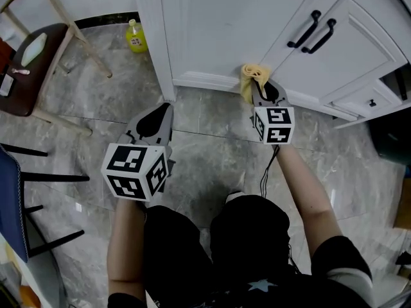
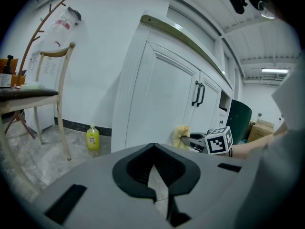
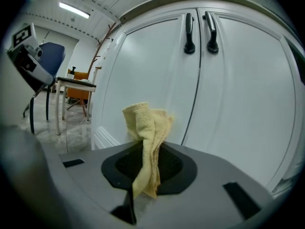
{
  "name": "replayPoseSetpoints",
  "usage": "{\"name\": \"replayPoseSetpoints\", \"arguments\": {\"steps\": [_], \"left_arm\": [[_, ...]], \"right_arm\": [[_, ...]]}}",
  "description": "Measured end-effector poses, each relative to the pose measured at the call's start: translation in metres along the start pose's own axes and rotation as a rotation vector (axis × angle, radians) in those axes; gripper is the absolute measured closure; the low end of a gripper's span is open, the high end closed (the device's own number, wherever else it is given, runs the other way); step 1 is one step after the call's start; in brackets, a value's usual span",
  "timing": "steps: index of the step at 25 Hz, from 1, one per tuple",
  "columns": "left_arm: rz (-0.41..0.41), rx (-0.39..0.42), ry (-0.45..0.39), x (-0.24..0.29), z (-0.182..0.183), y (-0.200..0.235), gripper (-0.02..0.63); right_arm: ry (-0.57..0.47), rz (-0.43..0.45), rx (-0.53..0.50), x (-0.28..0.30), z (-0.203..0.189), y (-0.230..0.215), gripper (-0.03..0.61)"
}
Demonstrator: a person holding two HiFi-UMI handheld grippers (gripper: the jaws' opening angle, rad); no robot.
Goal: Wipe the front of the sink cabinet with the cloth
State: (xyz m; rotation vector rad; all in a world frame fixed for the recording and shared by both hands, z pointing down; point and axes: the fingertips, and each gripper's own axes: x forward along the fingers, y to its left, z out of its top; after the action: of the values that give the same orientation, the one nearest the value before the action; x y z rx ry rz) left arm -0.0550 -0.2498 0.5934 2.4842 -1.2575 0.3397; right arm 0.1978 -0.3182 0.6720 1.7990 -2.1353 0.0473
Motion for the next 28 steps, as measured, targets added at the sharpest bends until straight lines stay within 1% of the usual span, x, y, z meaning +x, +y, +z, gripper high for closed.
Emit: {"name": "replayPoseSetpoints", "arguments": {"steps": [3, 5, 8, 11, 13, 17, 20, 24, 28], "left_arm": [[-0.017, 0.008, 0.008, 0.003, 0.004, -0.001, 0.598], [-0.024, -0.001, 0.027, 0.0, 0.005, 0.002, 0.598], [-0.027, -0.008, 0.046, -0.01, 0.01, 0.007, 0.598], [0.019, 0.035, 0.059, -0.031, 0.01, 0.016, 0.598], [0.048, 0.044, 0.08, -0.05, 0.003, 0.017, 0.598], [0.073, -0.006, 0.146, -0.08, -0.003, 0.004, 0.598], [0.064, -0.045, 0.194, -0.105, 0.004, -0.02, 0.598], [0.032, -0.077, 0.237, -0.144, 0.029, -0.054, 0.598], [0.036, -0.136, 0.254, -0.194, 0.058, -0.073, 0.598]], "right_arm": [[0.009, -0.014, 0.023, -0.005, 0.0, -0.006, 0.511], [0.019, -0.013, 0.056, -0.008, 0.0, -0.005, 0.511], [0.016, -0.011, 0.101, -0.017, 0.013, -0.002, 0.511], [0.038, -0.005, 0.147, -0.027, 0.028, 0.01, 0.511], [0.07, 0.017, 0.188, -0.041, 0.034, 0.026, 0.511], [0.131, 0.093, 0.222, -0.079, 0.046, 0.055, 0.511], [0.204, 0.126, 0.233, -0.116, 0.054, 0.066, 0.511], [0.271, 0.128, 0.244, -0.164, 0.083, 0.076, 0.511], [0.3, 0.105, 0.237, -0.206, 0.128, 0.086, 0.511]]}}
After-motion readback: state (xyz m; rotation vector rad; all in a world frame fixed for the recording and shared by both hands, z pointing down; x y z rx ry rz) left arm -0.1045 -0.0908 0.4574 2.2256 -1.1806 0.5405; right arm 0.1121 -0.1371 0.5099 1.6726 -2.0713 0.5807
